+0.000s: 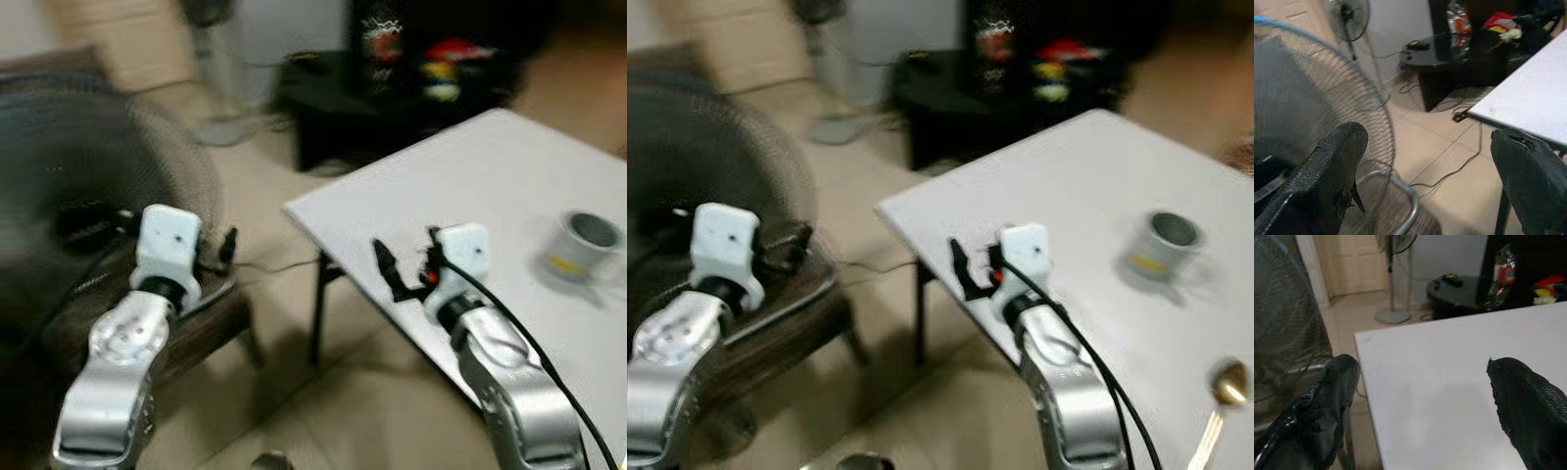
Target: Setting the table
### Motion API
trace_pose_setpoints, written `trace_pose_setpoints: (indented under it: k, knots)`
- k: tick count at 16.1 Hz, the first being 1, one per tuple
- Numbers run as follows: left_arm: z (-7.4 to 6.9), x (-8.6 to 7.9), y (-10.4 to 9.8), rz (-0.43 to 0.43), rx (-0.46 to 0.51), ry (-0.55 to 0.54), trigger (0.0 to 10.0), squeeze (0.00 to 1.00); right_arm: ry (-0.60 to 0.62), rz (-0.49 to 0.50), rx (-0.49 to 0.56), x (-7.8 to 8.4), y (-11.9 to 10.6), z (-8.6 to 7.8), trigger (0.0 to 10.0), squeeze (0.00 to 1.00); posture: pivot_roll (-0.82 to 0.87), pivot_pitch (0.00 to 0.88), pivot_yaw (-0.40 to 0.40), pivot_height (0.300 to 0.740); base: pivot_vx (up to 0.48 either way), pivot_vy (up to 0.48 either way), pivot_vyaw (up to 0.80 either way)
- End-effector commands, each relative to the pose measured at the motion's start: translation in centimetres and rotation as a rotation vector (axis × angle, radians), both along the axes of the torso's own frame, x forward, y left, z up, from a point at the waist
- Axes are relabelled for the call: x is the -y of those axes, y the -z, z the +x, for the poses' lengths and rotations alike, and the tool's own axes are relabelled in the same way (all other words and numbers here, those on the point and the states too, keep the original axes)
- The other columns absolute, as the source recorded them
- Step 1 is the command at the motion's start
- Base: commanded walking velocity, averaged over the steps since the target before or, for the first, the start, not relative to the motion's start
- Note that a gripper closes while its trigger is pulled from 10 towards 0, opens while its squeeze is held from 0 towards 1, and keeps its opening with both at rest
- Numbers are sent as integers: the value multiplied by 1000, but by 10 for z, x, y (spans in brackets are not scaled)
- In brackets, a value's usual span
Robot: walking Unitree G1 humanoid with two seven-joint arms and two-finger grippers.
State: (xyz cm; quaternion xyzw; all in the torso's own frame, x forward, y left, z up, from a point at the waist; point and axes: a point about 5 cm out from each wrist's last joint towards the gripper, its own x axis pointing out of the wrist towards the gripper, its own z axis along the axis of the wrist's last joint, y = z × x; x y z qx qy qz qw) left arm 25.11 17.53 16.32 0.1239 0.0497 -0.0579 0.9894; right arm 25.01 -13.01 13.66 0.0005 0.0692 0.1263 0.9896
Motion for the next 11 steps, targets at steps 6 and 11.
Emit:
trace_pose_setpoints:
  k: [6,11]
  knots:
    - [0,-11,-8,14,45,-60,10000,0,-49,66,-2,-8,-4,7,10000,1000,147,0,11,740,0,0,800]
    - [4,-7,-6,26,33,-14,10000,0,22,88,-32,2,4,-3,10000,1000,148,0,49,740,0,0,800]
